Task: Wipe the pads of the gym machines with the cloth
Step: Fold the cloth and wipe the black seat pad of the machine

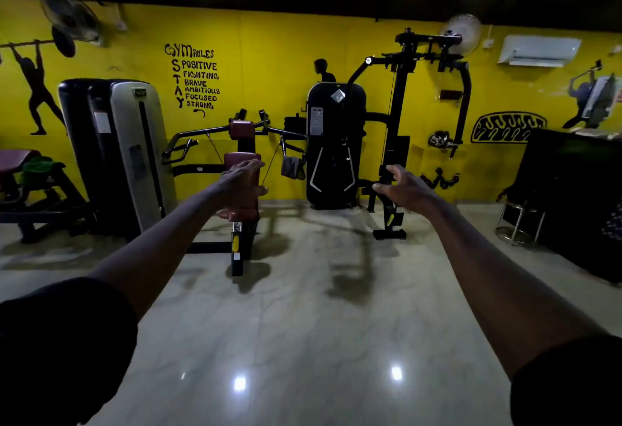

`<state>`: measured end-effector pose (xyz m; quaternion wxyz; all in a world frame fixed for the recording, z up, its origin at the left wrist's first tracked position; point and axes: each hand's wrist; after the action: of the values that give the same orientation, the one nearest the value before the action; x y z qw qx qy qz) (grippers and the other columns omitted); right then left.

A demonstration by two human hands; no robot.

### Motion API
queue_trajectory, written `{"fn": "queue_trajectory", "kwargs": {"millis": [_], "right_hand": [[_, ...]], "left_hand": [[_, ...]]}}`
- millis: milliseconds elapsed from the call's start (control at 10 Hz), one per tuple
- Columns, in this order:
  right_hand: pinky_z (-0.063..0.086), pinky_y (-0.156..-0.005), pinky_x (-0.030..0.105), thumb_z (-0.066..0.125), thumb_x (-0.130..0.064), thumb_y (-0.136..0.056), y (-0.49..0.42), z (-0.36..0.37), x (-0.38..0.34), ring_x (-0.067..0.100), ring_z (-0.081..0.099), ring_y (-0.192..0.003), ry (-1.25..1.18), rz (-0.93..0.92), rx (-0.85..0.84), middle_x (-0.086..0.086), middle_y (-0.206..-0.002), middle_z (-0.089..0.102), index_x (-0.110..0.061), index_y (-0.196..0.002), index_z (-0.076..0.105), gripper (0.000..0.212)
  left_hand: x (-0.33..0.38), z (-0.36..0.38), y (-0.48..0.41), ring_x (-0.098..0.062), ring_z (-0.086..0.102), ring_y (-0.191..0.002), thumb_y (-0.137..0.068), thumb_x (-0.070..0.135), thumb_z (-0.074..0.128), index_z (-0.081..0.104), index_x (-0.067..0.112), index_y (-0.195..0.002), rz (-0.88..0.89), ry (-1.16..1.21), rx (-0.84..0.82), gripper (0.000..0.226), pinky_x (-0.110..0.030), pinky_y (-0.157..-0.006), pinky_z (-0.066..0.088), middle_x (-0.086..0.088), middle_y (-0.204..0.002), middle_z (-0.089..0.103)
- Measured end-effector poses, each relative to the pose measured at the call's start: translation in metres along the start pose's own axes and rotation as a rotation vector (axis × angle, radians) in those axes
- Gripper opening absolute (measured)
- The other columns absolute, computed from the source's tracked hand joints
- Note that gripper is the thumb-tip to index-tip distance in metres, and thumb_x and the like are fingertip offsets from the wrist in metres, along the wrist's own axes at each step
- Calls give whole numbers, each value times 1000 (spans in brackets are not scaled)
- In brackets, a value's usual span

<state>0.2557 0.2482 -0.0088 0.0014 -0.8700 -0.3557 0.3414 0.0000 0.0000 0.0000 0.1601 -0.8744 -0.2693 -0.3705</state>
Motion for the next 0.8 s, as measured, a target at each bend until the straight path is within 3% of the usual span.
{"fn": "queue_trajectory", "kwargs": {"millis": [200, 300, 500, 600, 700, 800], "right_hand": [[42, -90, 32, 64, -38, -96, -63, 26, 11, 33, 41, -140, -2, 4, 6, 18, -158, 33, -12, -156, 26, 76], [42, -95, 34, 65, -37, -95, -100, 38, 21, 34, 41, -140, 9, -7, 5, 18, -157, 35, -12, -156, 26, 77], [42, -91, 32, 65, -32, -96, -202, 54, 41, 33, 45, -136, 12, -23, -14, 17, -155, 38, -10, -156, 26, 75], [42, -97, 36, 66, -30, -95, -263, 66, 49, 34, 42, -139, 46, -50, -24, 17, -156, 36, -9, -156, 25, 76], [41, -104, 38, 66, -29, -95, -302, 82, 53, 35, 37, -142, 65, -68, -41, 18, -159, 32, -8, -156, 24, 78], [40, -106, 37, 67, -28, -94, -351, 106, 58, 34, 39, -141, 67, -67, -50, 20, -157, 35, -5, -155, 27, 77]], "left_hand": [[-14, 8, -60, -33, 63, -79, -98, 28, 56, 26, 21, -151, -16, -115, 1, 61, -29, -56, 51, -19, -137, 55], [-19, 15, -93, -29, 59, -67, -99, 30, 56, 30, 19, -150, -51, -93, 1, 58, -30, -56, 52, -18, -134, 58], [-25, 24, -179, -30, 62, -68, -81, 52, 72, 35, 23, -148, -175, 126, 5, 81, -32, -60, 55, -15, -127, 63], [-27, 25, -244, -32, 66, -95, -97, 34, 60, 32, 33, -149, -131, 109, 20, 59, -32, -70, 53, -9, -133, 59], [-31, 29, -280, -27, 57, -123, -98, 29, 58, 30, 30, -151, -30, -29, 67, 60, -29, -83, 46, -5, -146, 49], [-48, 30, -340, -33, 52, -130, -99, 32, 56, 30, 31, -151, -112, 42, 24, 58, -34, -79, 45, -9, -147, 48]]}}
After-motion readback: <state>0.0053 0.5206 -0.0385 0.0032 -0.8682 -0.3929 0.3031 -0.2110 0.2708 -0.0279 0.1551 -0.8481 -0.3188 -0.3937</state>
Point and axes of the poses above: each hand's wrist, its own y-axis away from the middle knuckle, its own z-axis out of the palm, x = y × z
